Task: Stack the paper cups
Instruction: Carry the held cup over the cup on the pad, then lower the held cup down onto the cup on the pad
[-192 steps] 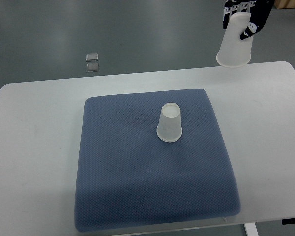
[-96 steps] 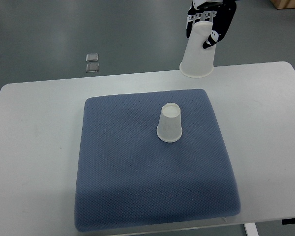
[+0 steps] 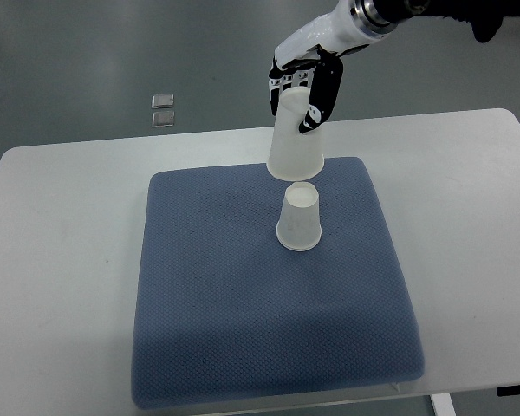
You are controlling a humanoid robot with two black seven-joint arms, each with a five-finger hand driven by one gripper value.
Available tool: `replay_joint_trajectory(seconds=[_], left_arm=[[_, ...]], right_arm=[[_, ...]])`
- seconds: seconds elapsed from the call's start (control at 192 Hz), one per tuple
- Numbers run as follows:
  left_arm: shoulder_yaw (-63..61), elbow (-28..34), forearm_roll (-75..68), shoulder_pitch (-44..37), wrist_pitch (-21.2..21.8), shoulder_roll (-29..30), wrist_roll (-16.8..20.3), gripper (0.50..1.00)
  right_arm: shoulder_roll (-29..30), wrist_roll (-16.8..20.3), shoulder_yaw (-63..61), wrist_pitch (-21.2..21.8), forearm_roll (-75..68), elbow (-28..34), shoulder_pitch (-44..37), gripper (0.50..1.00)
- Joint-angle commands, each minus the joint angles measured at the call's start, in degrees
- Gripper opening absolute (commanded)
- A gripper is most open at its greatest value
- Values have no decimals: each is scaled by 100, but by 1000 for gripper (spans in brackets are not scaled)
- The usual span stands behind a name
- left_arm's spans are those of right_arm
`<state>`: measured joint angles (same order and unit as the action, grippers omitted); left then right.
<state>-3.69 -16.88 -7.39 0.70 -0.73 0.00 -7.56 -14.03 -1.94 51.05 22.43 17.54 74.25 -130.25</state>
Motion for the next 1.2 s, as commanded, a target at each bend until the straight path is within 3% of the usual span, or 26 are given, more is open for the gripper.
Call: replay_joint_trajectory(seconds=[0.0,1.197], left_arm=[[0,-8,-8,0,2,0,0,1000],[8,0,1,0,2,0,0,1000]], right_arm=[[5,0,19,-160,-14,125,43,619],[164,0,81,-854,-14,143,861,635]])
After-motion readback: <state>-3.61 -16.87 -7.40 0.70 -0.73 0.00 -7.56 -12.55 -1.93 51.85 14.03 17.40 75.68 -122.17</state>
